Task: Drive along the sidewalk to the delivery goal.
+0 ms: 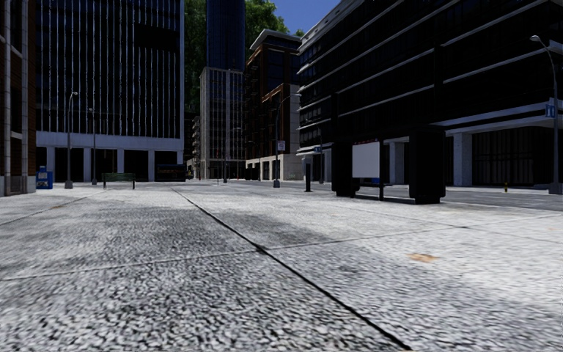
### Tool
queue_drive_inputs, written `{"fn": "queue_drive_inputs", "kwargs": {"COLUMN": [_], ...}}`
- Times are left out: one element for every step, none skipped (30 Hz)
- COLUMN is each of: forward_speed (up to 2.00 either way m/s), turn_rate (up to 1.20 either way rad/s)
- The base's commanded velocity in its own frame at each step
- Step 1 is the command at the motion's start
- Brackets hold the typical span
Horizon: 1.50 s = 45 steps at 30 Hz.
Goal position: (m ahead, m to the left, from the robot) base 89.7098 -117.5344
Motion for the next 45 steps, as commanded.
{"fn": "queue_drive_inputs", "kwargs": {"forward_speed": [2.00, 2.00, 2.00, 2.00, 2.00, 2.00, 2.00, 2.00, 2.00, 2.00, 2.00, 2.00, 2.00, 2.00, 2.00, 2.00, 2.00, 2.00, 2.00, 2.00, 2.00, 2.00, 2.00, 2.00, 2.00, 2.00, 2.00, 2.00, 2.00, 2.00, 2.00, 2.00, 2.00, 2.00, 2.00, 2.00, 2.00, 2.00, 2.00, 2.00, 2.00, 2.00, 2.00, 2.00, 2.00], "turn_rate": [0.00, 0.00, 0.00, 0.00, 0.00, 0.00, 0.00, 0.00, 0.00, 0.00, 0.00, 0.00, 0.00, 0.00, 0.00, 0.00, 0.00, 0.00, 0.00, 0.00, 0.00, 0.00, 0.00, 0.00, 0.00, 0.00, 0.00, 0.00, 0.00, 0.00, 0.00, 0.00, 0.00, 0.00, 0.00, 0.00, 0.00, 0.00, 0.00, 0.00, 0.01, 0.04, 0.04, 0.04, 0.04]}}
